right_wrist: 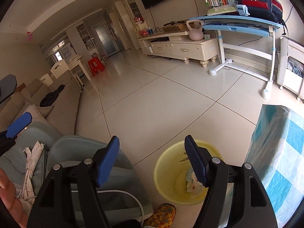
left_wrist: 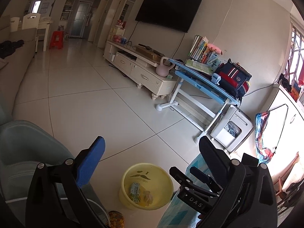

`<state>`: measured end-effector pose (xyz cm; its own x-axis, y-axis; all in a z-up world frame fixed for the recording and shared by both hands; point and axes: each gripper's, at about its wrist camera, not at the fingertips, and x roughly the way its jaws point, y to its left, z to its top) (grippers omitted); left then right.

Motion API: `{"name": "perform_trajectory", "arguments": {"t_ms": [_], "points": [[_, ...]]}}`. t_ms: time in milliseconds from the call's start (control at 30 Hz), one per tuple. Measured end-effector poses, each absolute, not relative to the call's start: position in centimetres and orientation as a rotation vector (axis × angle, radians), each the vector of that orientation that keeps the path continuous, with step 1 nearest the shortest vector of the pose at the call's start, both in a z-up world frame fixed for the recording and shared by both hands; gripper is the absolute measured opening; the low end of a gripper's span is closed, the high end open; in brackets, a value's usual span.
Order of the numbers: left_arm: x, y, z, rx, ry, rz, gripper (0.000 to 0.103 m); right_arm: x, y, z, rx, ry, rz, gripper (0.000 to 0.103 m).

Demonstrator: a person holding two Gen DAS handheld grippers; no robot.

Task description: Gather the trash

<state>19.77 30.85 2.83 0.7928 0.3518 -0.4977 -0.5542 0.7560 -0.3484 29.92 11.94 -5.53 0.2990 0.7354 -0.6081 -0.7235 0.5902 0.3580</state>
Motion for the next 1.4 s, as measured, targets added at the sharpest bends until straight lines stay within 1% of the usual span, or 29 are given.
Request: {"name": "perform_trajectory", "arguments": {"t_ms": [167,300,433,667,733,800,867,967,1067,1200,1300,1333,1400], "points": [[19.7,30.2,3.2,-0.472,0.406,0.517,0.096,26.4,9.5,-5.1,0.008,0.79,0.943,0.071],[20.1,28.6,3.7,-0.398,0.41,0.498,0.096,22.2,5.9,-3.9,-0.022,0.732,0.875,0.08],[21.0,26.3,3.8,-0.308,0.437,0.461,0.096,18.0,1.2,-2.9,-0.026,0.677,0.75,0.091],[22.3,23.0,3.4,-0.175,0.486,0.395,0.096,13.0,-6.1,-2.2,0.019,0.649,0.561,0.093],[23.1,22.9,2.7,-0.18,0.523,0.356,0.096,12.0,-7.7,-2.2,0.043,0.651,0.534,0.093],[25.2,23.1,1.1,-0.211,0.603,0.291,0.096,11.2,-9.2,-2.1,0.052,0.648,0.514,0.093],[28.7,23.0,-1.0,-0.167,0.704,0.211,0.096,10.5,-10.5,-2.1,0.055,0.643,0.505,0.093],[33.4,23.4,-6.2,-0.119,0.884,0.102,0.096,9.8,-11.7,-2.3,0.048,0.635,0.49,0.093],[35.6,25.0,-11.0,-0.092,0.97,0.069,0.096,9.8,-12.3,-2.8,0.056,0.639,0.47,0.093],[37.8,27.8,-17.3,-0.138,1.05,0.049,0.096,10.1,-12.7,-4.2,0.062,0.661,0.447,0.093],[38.5,30.1,-23.2,-0.146,1.094,0.091,0.096,10.9,-12.2,-4.8,0.058,0.667,0.443,0.093],[38.3,30.6,-24.8,-0.148,1.088,0.112,0.095,11.0,-12.2,-4.9,0.051,0.663,0.446,0.093],[38.1,31.1,-26.6,-0.151,1.041,0.147,0.089,11.7,-11.6,-4.9,0.032,0.661,0.452,0.093]]}}
